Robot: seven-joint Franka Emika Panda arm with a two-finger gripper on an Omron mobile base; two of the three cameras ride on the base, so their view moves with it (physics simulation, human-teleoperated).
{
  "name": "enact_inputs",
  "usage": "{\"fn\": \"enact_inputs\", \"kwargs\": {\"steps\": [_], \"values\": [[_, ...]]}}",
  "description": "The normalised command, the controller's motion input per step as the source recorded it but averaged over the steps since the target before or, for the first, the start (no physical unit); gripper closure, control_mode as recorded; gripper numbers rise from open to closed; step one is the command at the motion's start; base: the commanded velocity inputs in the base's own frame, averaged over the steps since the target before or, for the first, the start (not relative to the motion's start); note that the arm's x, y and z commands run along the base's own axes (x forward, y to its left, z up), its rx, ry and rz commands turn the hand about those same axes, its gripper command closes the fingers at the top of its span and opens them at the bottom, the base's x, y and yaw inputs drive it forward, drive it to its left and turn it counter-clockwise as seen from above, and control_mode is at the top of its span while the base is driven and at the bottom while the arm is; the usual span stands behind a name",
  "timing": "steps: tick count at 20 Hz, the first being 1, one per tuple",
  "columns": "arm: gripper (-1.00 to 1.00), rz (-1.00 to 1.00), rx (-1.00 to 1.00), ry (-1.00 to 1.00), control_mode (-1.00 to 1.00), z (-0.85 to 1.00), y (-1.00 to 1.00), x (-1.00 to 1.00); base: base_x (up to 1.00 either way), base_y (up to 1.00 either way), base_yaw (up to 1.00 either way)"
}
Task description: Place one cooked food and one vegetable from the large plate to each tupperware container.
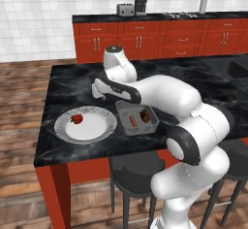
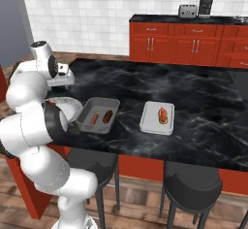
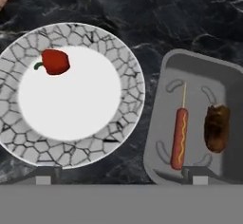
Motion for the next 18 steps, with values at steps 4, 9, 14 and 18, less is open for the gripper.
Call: {"fn": "enact_inputs", "kwargs": {"steps": [4,9,14,18], "values": [[-1.0,0.01,-0.08,0.01,-1.0,-0.07,0.89,0.35,0.0,0.0,0.0],[-1.0,-0.01,0.13,-0.02,-1.0,-0.14,0.52,0.17,0.0,0.0,0.0],[-1.0,0.08,0.15,0.05,-1.0,-0.47,0.54,0.02,0.0,0.0,0.0],[-1.0,0.06,0.0,-0.02,-1.0,-0.29,0.33,0.29,0.0,0.0,0.0]]}}
